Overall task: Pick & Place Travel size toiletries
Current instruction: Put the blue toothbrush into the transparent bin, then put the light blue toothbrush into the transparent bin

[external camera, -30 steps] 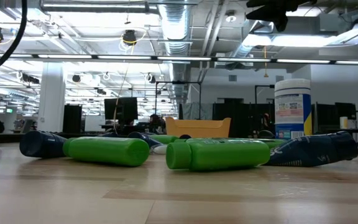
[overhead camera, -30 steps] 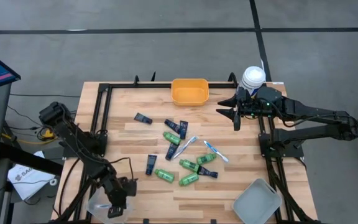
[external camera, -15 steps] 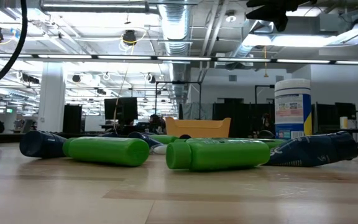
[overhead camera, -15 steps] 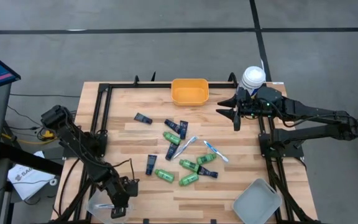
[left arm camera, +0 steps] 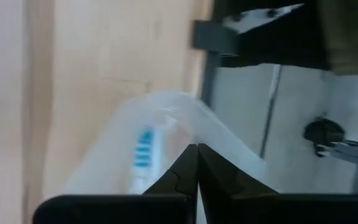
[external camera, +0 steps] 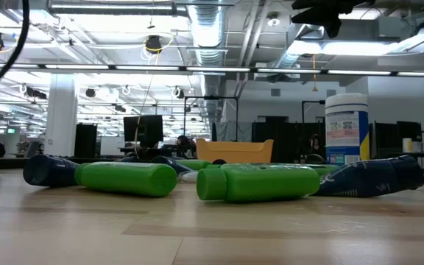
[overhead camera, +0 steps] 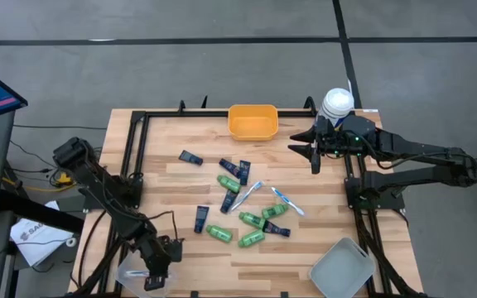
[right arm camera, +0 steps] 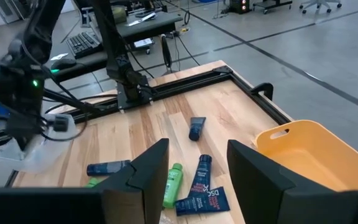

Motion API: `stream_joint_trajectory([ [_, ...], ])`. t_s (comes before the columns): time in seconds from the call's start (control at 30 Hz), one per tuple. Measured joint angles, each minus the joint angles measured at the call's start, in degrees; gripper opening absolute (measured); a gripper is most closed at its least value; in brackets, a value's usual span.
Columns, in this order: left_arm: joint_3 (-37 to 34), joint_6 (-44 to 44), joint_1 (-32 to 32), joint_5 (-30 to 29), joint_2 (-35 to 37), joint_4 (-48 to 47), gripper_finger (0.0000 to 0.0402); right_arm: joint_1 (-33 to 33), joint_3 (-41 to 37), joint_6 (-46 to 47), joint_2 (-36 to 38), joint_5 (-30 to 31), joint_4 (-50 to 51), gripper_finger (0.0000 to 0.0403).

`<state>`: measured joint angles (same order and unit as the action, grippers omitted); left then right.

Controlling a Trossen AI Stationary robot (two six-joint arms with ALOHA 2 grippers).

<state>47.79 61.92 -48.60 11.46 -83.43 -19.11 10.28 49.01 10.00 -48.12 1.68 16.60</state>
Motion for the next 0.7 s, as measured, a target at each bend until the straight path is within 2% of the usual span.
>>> stream_joint_trajectory([
  [0.1, 0.0, 0.2, 0.8, -0.4, 4.7, 0.0, 0.0001, 0.0, 0.0, -0.4, 0.0, 3.1, 2.9, 0.0158],
  [0.2, 0.0, 0.1, 1.8, -6.0, 10.8, 0.0, 0.0001, 0.0, 0.0, 0.0, -1.8, 5.7, 8.2, 0.0170],
  [0.37, 0.0, -1.6, 4.1, -26.1, 20.3, -0.1, 0.0004, -0.7, 0.0, 1.7, -6.8, 5.9, 18.6, 0.0208],
  [0.5, 0.0, -4.7, 7.1, -40.4, 26.2, 0.0, 0.0023, -3.3, 0.0, 3.4, -12.9, 5.7, 25.6, 0.0246],
  [0.57, 0.0, -7.7, 9.0, -43.5, 28.5, 0.1, 0.0043, -5.1, 0.0, 3.6, -15.9, 4.9, 27.9, 0.0260],
  [0.7, 0.0, -12.8, 12.8, -45.6, 31.0, 0.7, 0.0095, -9.0, 0.0, 4.6, -21.0, 2.3, 30.8, 0.0266],
])
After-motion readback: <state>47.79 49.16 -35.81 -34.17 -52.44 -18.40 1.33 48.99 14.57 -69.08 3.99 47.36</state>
